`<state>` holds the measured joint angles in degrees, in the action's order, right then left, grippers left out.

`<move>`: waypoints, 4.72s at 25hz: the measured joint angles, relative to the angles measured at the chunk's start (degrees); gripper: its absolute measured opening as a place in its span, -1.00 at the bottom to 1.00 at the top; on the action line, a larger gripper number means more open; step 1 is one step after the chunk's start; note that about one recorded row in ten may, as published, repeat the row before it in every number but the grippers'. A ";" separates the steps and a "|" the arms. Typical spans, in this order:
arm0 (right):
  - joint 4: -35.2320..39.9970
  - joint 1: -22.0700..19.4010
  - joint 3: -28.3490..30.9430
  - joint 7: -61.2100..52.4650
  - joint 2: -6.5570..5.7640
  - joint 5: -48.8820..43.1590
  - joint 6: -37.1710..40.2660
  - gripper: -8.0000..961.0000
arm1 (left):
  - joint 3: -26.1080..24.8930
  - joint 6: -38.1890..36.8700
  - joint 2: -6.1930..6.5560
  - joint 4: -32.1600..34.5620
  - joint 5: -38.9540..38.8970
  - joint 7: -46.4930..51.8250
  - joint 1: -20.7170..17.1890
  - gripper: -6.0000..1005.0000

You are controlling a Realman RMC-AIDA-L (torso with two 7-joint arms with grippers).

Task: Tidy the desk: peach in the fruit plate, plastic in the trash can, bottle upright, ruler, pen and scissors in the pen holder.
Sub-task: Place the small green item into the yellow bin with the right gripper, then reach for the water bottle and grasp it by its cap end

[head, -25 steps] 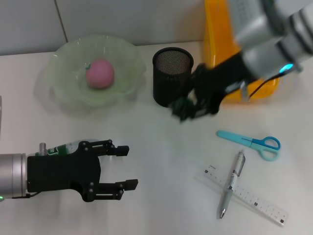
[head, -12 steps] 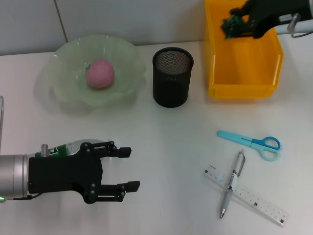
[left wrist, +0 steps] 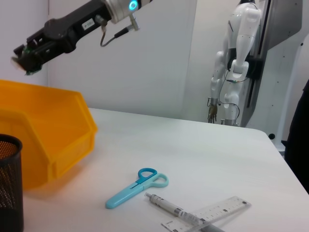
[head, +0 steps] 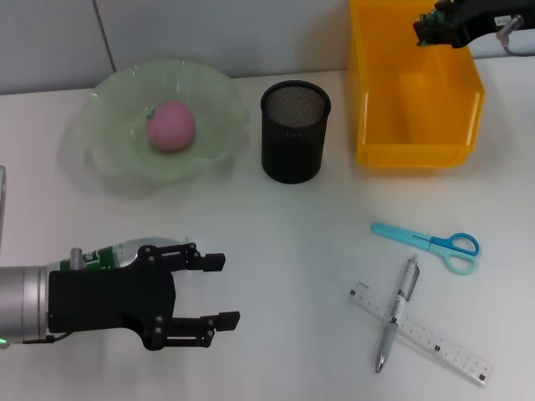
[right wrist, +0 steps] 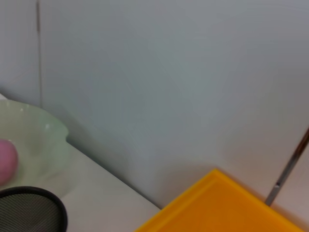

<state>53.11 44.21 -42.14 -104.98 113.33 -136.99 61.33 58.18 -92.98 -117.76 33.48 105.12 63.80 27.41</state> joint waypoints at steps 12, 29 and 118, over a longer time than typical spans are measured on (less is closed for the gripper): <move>-2.60 0.50 0.21 -1.05 0.30 0.17 -2.44 0.15 | 0.13 -0.04 0.23 0.00 -0.01 0.02 0.03 0.55; 4.14 -2.65 0.36 -1.27 -0.41 14.67 10.79 0.64 | 0.09 -0.04 0.20 0.00 -0.01 0.01 0.19 0.55; -19.27 -19.59 1.14 42.60 4.55 22.67 35.83 0.64 | 26.67 9.15 -1.36 23.99 40.65 63.40 23.15 0.53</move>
<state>33.84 24.62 -41.00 -62.38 117.87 -114.32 97.16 84.85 -83.83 -119.13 57.48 145.77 127.21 50.56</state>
